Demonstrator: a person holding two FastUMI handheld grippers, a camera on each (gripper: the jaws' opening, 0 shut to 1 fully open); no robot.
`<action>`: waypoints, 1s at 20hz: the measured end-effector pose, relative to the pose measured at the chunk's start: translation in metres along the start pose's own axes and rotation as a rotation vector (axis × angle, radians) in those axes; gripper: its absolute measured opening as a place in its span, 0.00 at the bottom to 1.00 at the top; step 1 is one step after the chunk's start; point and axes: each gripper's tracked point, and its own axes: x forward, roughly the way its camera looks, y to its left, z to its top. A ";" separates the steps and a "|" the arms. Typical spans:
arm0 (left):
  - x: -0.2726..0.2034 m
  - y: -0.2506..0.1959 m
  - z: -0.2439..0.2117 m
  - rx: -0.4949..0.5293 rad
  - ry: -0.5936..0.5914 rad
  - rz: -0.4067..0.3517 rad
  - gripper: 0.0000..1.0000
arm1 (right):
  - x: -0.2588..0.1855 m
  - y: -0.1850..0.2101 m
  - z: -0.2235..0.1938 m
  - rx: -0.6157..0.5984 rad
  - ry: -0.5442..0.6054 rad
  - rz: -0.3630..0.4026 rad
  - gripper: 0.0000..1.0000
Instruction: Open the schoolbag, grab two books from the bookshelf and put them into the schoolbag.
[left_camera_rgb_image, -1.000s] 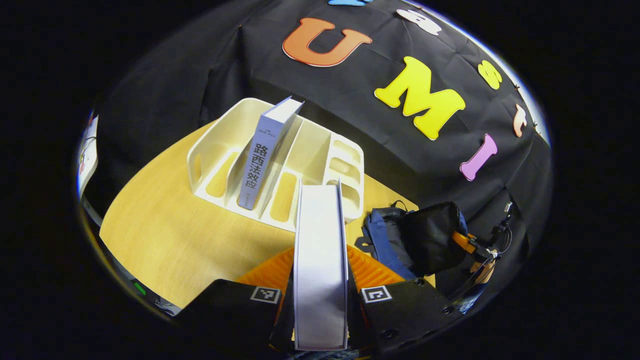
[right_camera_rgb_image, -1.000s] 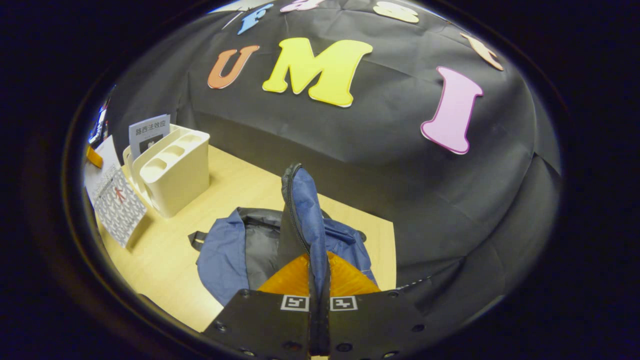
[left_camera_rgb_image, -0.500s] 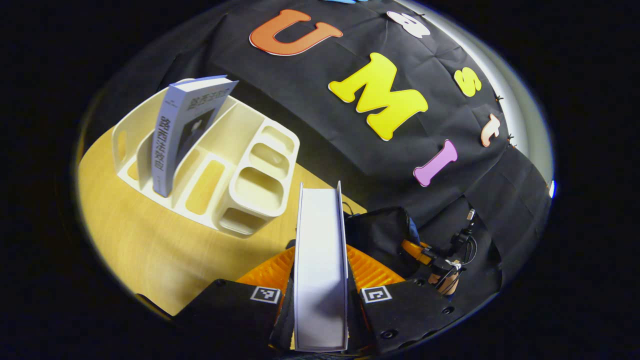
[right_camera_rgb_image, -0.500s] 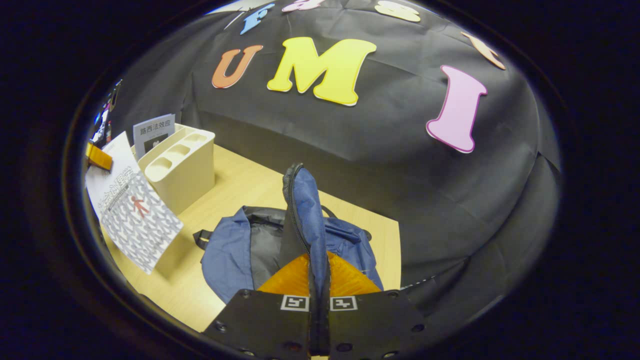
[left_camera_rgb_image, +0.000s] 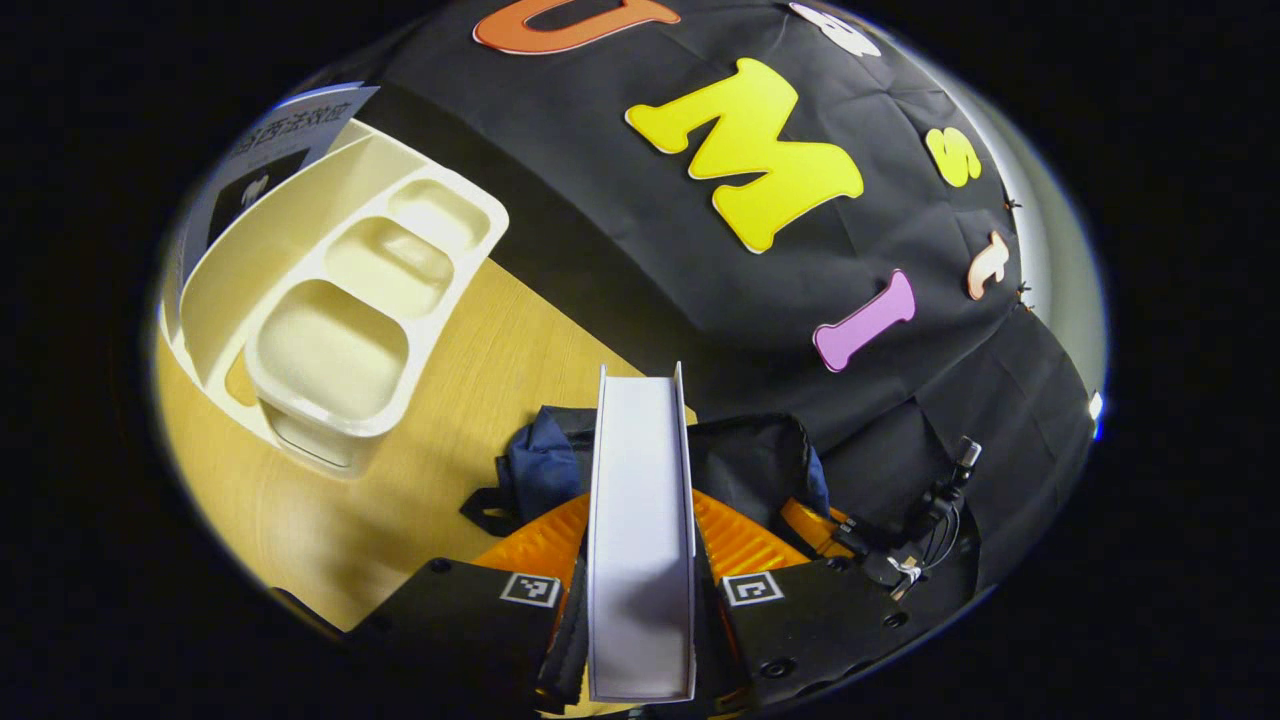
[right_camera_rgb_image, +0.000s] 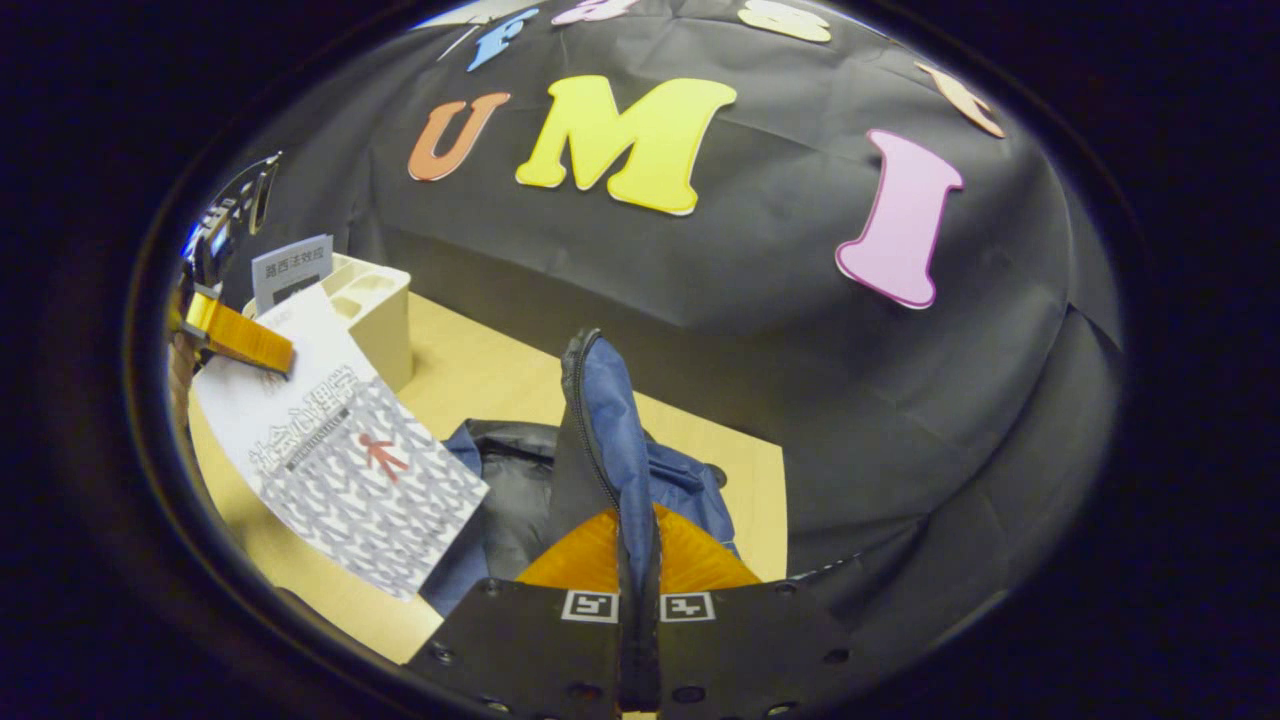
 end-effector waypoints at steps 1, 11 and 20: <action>0.015 -0.002 0.000 -0.024 0.006 0.000 0.45 | -0.001 -0.002 0.001 0.015 -0.003 -0.003 0.00; 0.133 -0.007 -0.030 -0.194 0.078 -0.028 0.44 | -0.002 -0.014 -0.002 0.046 -0.016 0.003 0.00; 0.158 0.012 -0.061 -0.079 -0.097 0.048 0.46 | -0.020 -0.004 0.010 0.037 -0.094 -0.011 0.00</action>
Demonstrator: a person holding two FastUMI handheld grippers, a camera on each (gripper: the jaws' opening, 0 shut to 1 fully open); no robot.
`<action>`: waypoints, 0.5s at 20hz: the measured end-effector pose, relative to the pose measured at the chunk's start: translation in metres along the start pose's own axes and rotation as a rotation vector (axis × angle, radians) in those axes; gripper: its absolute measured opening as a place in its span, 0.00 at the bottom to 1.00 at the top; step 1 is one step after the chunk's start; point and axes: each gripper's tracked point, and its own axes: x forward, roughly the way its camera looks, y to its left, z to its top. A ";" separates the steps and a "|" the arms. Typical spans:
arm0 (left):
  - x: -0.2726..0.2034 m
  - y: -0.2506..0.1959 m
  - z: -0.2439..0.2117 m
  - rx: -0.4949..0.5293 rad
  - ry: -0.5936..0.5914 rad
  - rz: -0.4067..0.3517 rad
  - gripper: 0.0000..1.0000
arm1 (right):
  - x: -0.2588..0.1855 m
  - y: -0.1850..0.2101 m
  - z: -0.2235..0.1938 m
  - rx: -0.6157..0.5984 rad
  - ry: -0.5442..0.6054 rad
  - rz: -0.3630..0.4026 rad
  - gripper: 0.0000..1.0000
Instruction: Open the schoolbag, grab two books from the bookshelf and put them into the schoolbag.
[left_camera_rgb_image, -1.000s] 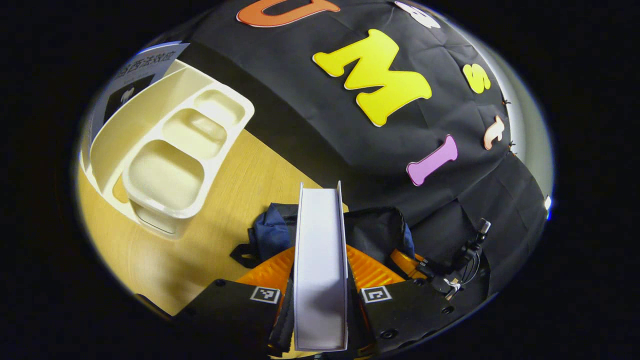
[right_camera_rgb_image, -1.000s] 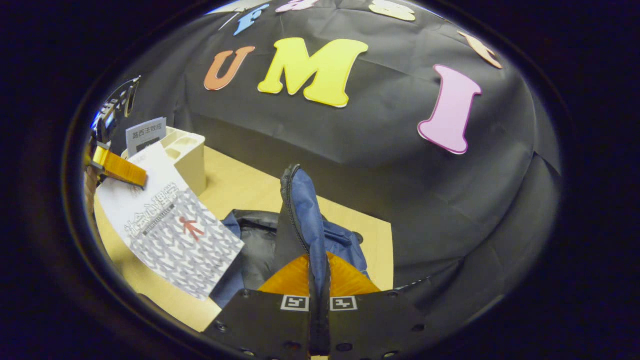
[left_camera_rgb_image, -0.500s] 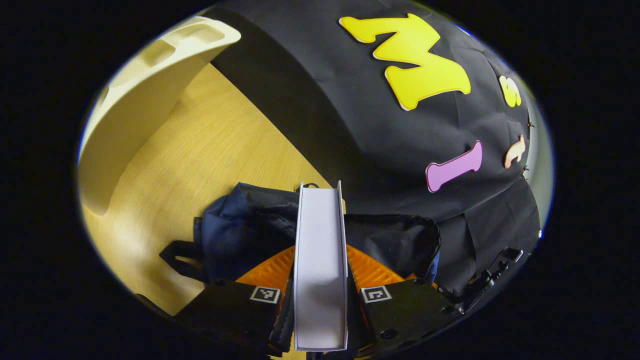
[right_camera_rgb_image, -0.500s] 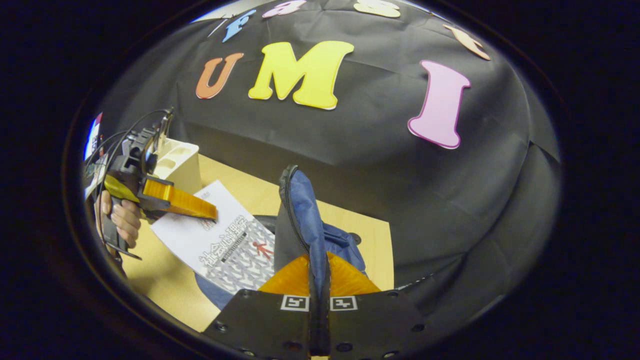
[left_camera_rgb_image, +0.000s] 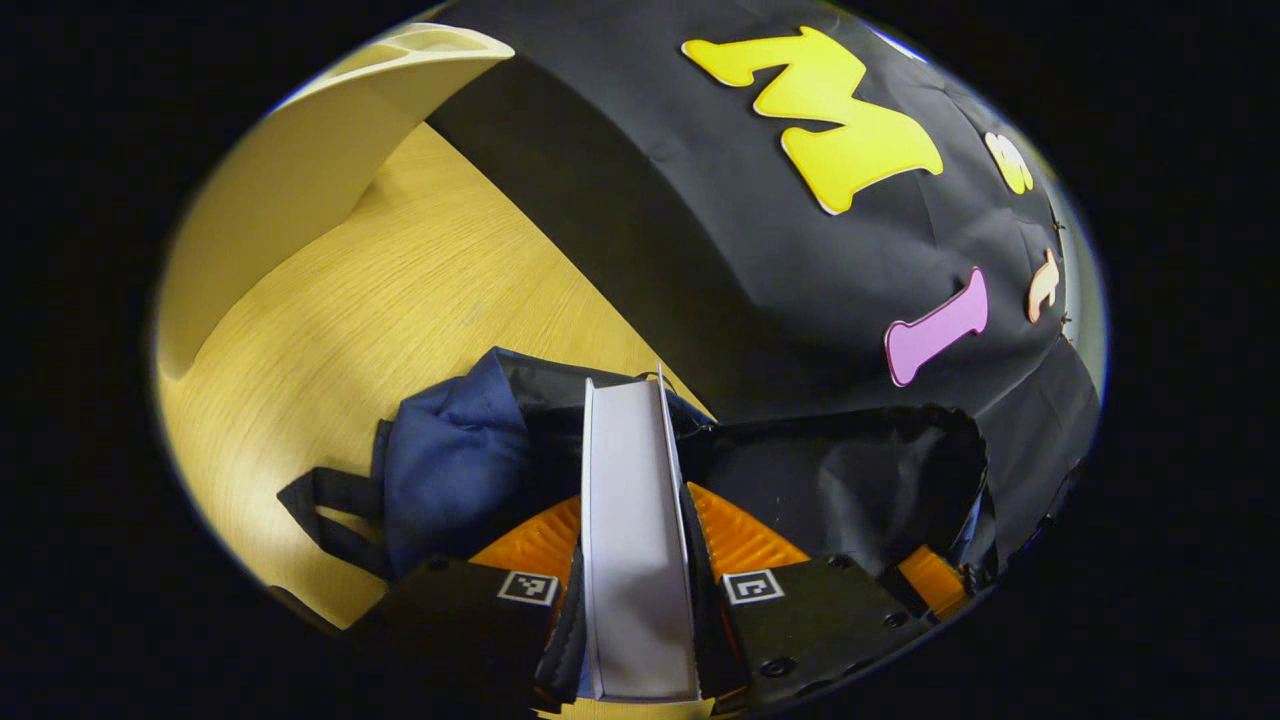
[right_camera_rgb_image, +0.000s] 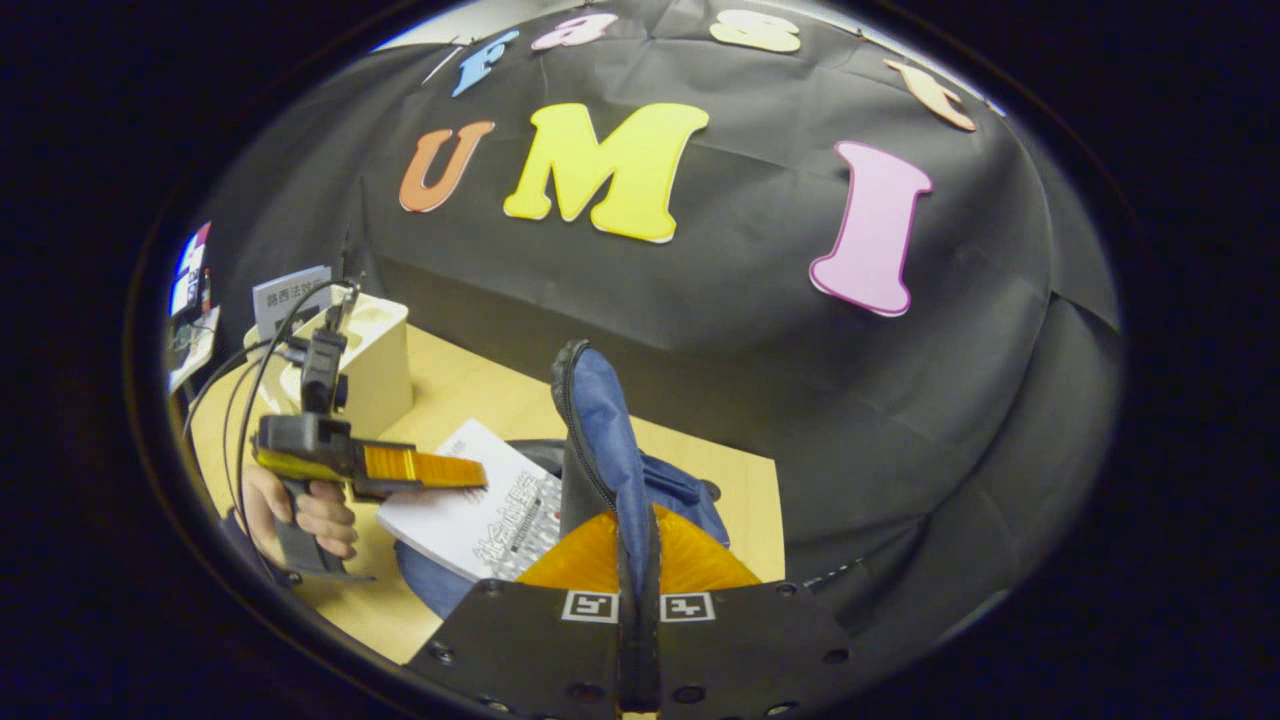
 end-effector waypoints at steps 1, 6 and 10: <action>0.002 -0.001 -0.007 0.011 -0.023 0.003 0.46 | -0.001 0.001 0.002 0.007 -0.015 -0.007 0.00; 0.016 -0.008 -0.013 0.035 -0.118 0.028 0.47 | -0.005 0.012 0.014 0.025 -0.053 -0.003 0.00; 0.040 -0.017 -0.034 0.011 -0.115 0.023 0.48 | -0.011 0.024 0.022 0.055 -0.080 0.018 0.00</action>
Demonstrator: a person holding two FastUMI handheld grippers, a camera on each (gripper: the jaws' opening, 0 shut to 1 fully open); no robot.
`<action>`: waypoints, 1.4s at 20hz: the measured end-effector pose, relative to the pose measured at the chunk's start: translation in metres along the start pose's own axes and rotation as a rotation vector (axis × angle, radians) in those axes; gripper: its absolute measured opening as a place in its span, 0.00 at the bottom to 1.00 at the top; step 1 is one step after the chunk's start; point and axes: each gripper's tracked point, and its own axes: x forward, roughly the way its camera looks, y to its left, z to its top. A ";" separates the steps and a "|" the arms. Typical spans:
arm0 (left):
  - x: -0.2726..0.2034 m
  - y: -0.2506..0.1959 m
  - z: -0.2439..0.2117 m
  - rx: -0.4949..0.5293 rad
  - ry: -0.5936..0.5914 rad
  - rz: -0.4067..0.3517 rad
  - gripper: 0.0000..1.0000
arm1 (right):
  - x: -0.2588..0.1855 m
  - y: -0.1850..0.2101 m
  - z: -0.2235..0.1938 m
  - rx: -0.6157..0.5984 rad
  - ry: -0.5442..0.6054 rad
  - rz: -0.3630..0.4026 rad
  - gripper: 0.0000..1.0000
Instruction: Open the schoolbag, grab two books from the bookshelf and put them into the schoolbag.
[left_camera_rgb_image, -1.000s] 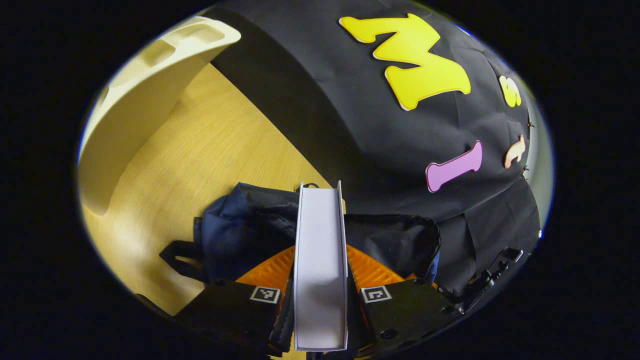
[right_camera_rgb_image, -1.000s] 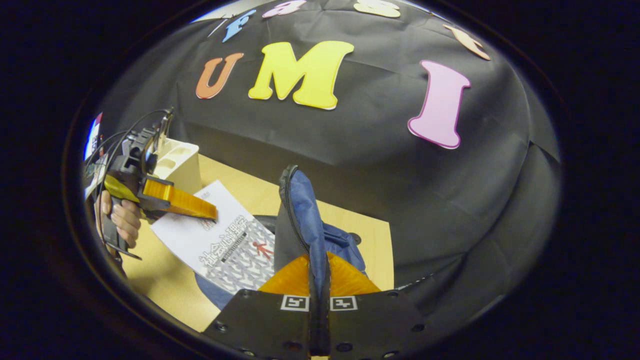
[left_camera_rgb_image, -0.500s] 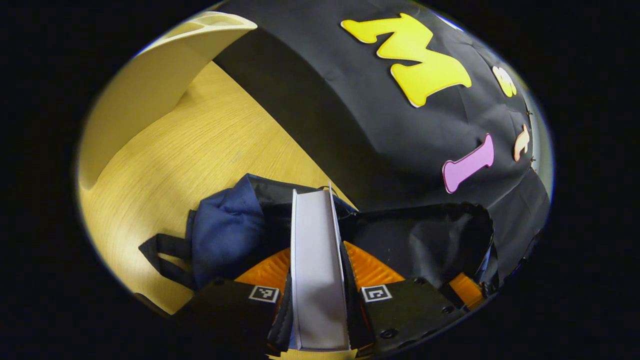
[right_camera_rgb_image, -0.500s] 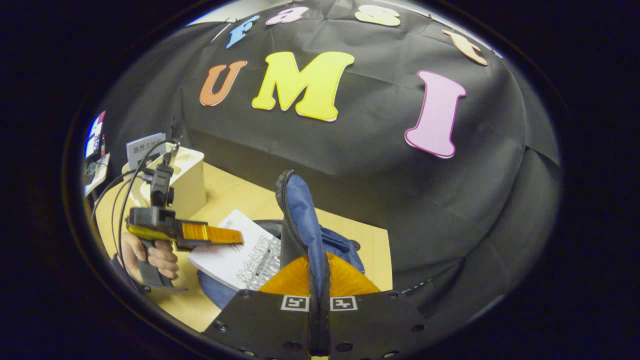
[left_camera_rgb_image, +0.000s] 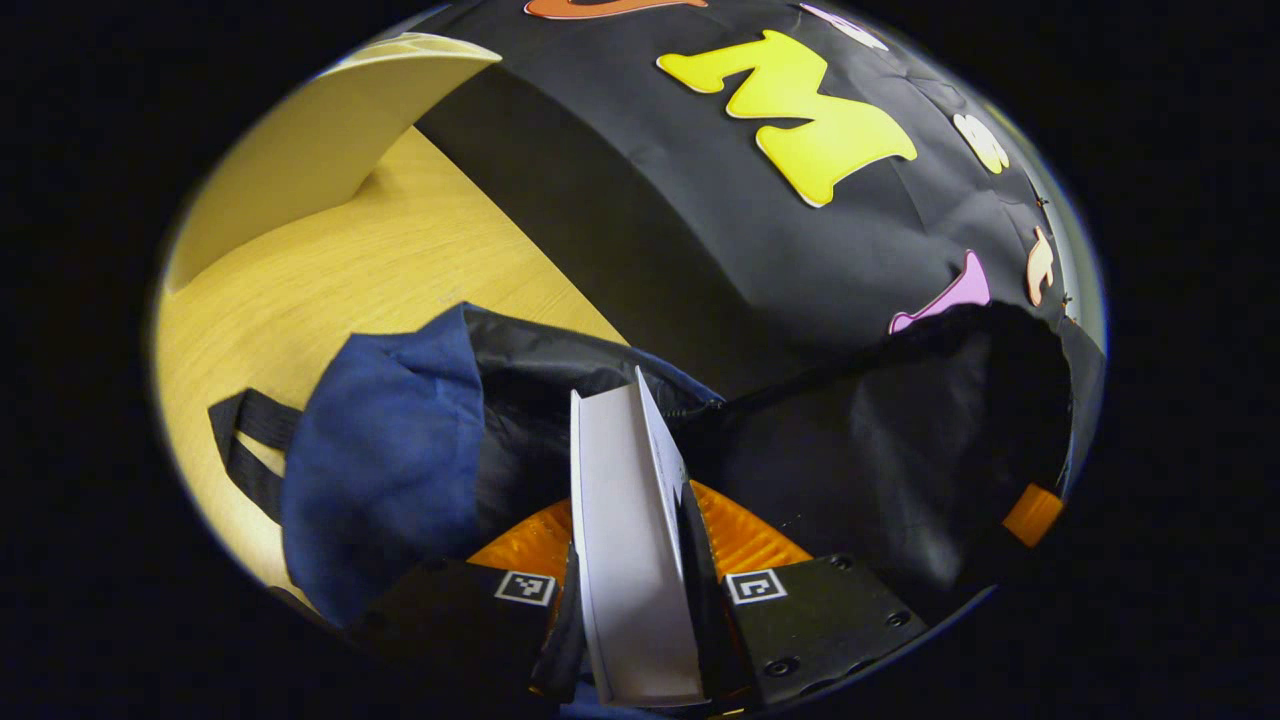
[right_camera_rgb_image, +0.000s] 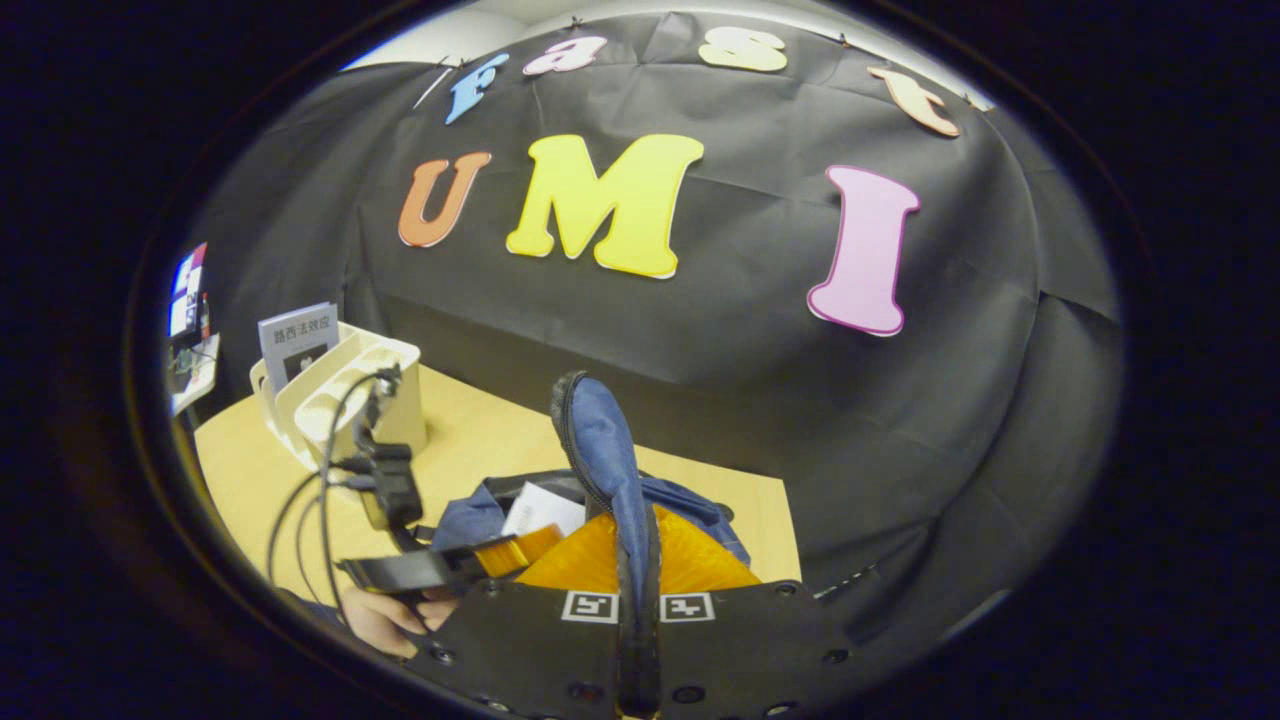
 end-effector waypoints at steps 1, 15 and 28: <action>0.006 -0.003 -0.004 -0.006 -0.004 -0.003 0.48 | 0.000 0.002 0.001 0.003 -0.003 0.006 0.00; -0.013 0.062 0.004 0.475 0.054 0.258 0.95 | 0.012 -0.001 -0.026 0.005 0.045 -0.018 0.00; -0.170 0.098 0.122 0.758 -0.040 0.324 0.94 | 0.013 0.023 -0.052 0.147 0.031 -0.010 0.01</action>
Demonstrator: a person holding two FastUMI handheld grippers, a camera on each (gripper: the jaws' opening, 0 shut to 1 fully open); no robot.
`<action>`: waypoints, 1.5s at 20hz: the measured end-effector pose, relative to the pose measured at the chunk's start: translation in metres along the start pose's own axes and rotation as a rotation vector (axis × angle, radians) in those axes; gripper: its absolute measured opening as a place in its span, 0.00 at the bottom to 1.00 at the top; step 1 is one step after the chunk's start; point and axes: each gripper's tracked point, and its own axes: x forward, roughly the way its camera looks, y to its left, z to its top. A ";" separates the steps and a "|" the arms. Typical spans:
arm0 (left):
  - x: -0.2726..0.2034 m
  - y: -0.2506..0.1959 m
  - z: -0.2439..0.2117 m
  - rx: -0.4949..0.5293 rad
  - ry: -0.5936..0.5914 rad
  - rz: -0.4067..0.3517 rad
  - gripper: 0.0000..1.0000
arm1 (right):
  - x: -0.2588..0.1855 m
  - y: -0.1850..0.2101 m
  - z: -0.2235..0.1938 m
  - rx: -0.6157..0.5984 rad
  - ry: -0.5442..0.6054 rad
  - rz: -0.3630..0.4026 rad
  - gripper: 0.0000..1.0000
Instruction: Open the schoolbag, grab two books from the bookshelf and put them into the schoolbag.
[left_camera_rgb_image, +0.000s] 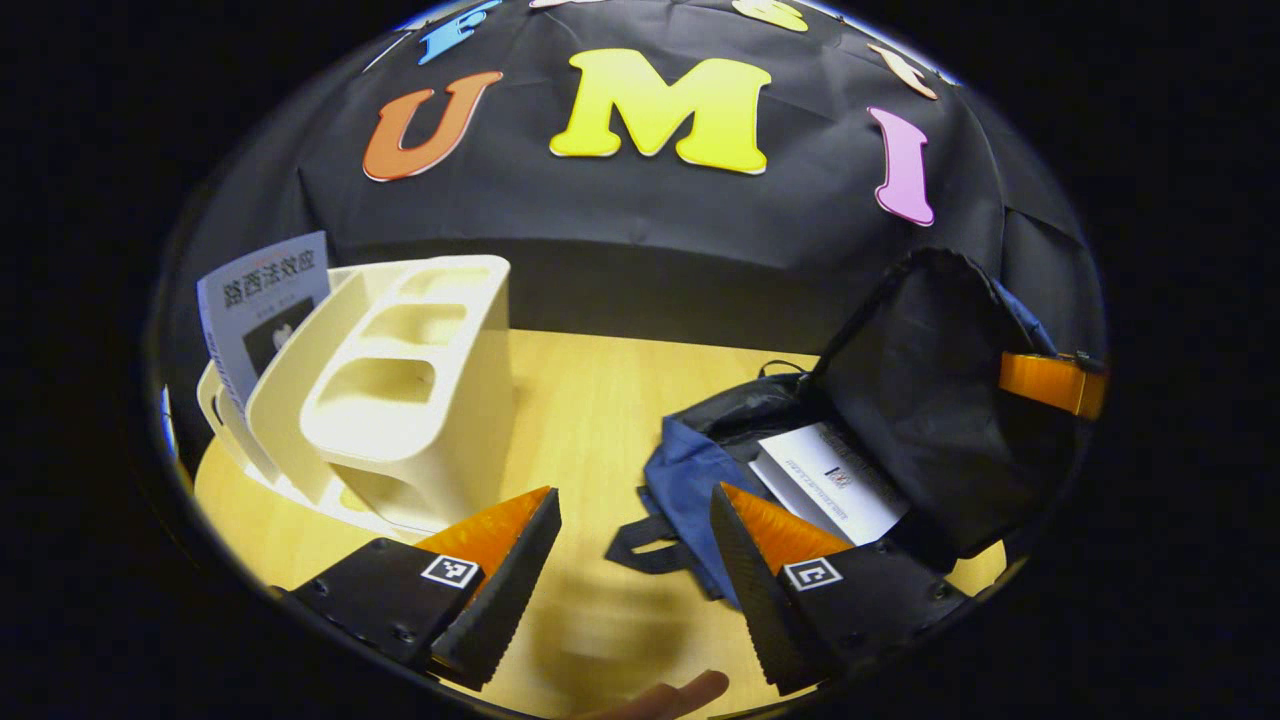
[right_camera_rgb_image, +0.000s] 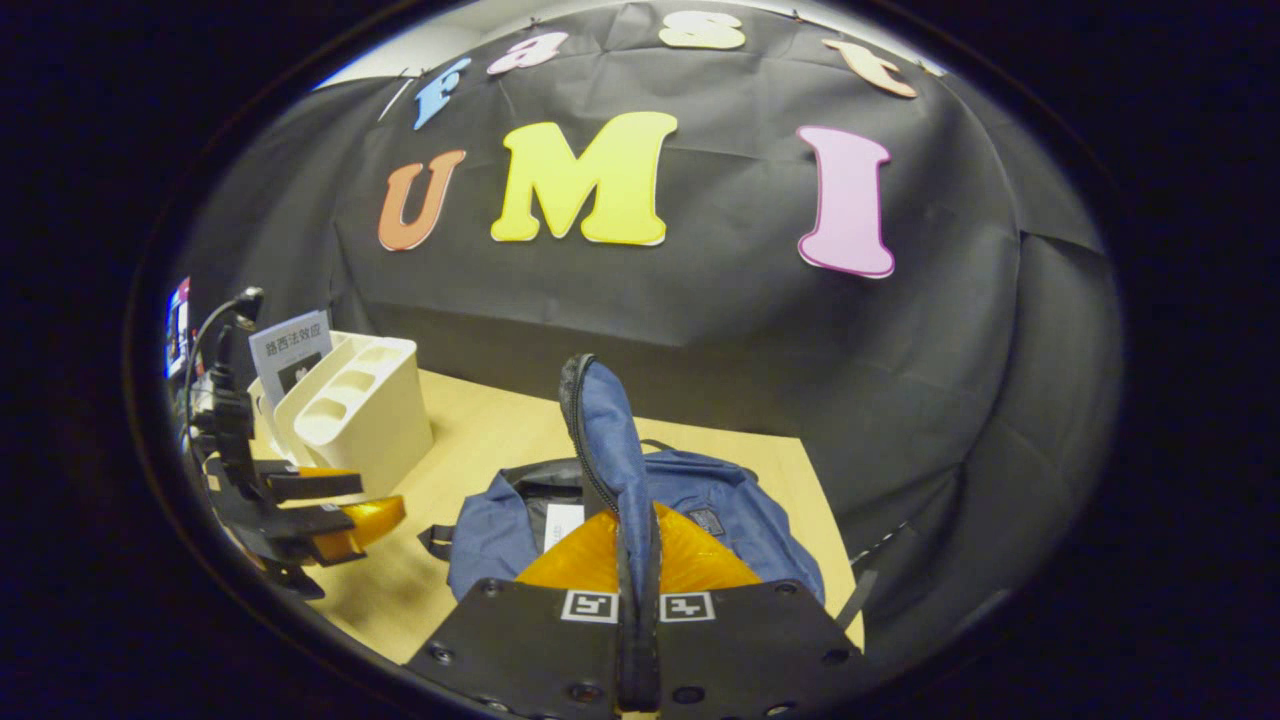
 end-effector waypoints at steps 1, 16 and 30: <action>-0.009 0.011 0.007 0.007 -0.016 0.006 0.94 | 0.001 0.002 -0.002 0.023 -0.003 0.005 0.01; -0.096 0.176 0.113 -0.014 -0.130 0.114 0.93 | 0.004 0.011 -0.013 0.083 -0.014 -0.043 0.00; -0.007 0.293 0.187 0.150 0.114 0.268 0.91 | 0.007 -0.001 -0.010 0.080 -0.002 -0.059 0.00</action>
